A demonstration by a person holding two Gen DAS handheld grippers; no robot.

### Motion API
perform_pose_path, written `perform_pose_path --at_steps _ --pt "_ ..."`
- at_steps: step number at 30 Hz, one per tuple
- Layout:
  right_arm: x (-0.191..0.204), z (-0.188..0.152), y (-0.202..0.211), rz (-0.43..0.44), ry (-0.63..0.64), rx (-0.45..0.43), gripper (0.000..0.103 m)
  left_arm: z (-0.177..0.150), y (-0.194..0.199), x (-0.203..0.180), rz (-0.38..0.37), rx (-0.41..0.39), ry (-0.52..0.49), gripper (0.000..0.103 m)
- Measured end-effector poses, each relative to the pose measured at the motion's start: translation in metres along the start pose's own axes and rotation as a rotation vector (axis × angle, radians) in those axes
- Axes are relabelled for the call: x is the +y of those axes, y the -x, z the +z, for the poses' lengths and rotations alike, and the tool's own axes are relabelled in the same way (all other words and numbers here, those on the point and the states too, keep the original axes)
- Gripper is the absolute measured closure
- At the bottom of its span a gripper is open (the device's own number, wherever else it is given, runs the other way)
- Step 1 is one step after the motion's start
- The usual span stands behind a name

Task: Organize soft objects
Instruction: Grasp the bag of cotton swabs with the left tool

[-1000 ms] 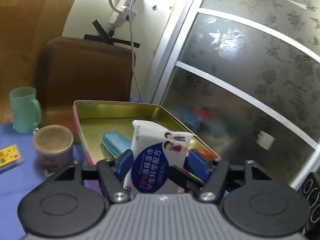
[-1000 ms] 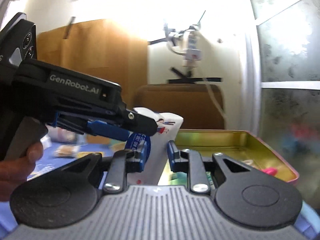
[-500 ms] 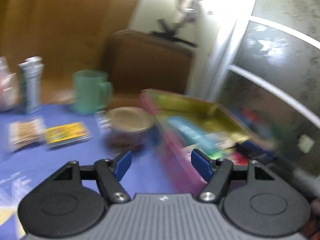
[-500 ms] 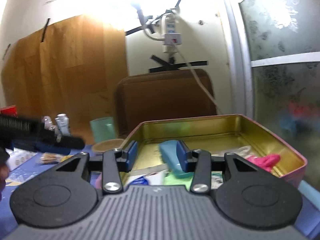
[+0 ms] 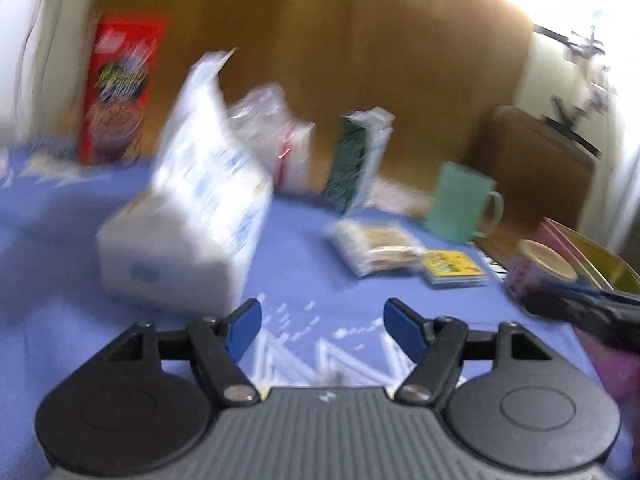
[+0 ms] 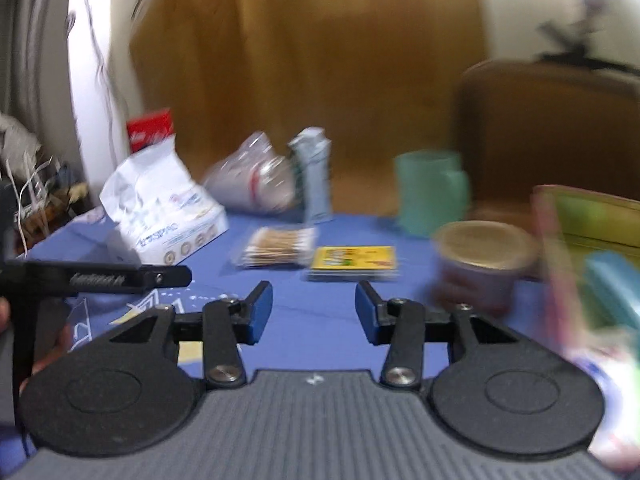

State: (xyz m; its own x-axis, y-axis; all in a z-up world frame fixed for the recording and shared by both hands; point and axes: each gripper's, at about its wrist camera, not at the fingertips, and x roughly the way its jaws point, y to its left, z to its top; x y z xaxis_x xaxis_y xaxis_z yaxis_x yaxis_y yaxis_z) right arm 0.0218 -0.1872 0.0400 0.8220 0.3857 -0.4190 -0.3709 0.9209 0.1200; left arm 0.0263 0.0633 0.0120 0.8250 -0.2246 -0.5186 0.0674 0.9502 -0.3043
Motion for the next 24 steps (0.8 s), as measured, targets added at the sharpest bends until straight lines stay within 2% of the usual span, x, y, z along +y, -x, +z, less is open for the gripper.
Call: perform_pose_path --at_steps 2,6,10,12,13,15,19,21,22,23,24 --pt "0.0 0.014 -0.036 0.019 -0.05 0.037 0.054 0.002 0.003 0.004 -0.023 -0.041 0.027 0.035" --pt "-0.006 0.049 -0.113 0.048 -0.201 0.108 0.054 0.002 0.005 0.001 -0.039 -0.065 0.008 0.035" --pt "0.003 0.068 -0.167 0.027 -0.18 0.18 0.056 0.001 0.004 -0.004 -0.044 -0.073 -0.01 0.035" --pt "0.005 0.065 -0.179 0.017 -0.166 0.246 0.08 0.0 0.005 -0.002 -0.05 -0.074 0.007 0.035" --pt "0.007 0.062 -0.177 0.017 -0.161 0.248 0.08 0.001 0.004 0.001 -0.058 -0.07 0.023 0.035" --pt "0.008 0.052 -0.159 0.073 -0.171 0.247 0.081 0.002 0.003 0.007 -0.072 -0.058 0.065 0.036" --pt "0.013 0.019 -0.093 0.2 -0.212 0.261 0.08 0.003 0.001 0.018 -0.109 -0.029 0.131 0.036" --pt "0.013 0.002 -0.056 0.23 -0.236 0.238 0.075 0.003 0.002 0.019 -0.125 -0.023 0.142 0.036" --pt "0.01 -0.005 -0.039 0.236 -0.261 0.206 0.069 0.003 0.002 0.019 -0.133 -0.02 0.143 0.036" --pt "0.007 -0.01 -0.022 0.24 -0.287 0.174 0.056 0.002 0.002 0.019 -0.147 -0.015 0.143 0.036" --pt "0.006 -0.016 -0.005 0.239 -0.303 0.139 0.053 0.002 0.003 0.019 -0.163 -0.005 0.145 0.036"
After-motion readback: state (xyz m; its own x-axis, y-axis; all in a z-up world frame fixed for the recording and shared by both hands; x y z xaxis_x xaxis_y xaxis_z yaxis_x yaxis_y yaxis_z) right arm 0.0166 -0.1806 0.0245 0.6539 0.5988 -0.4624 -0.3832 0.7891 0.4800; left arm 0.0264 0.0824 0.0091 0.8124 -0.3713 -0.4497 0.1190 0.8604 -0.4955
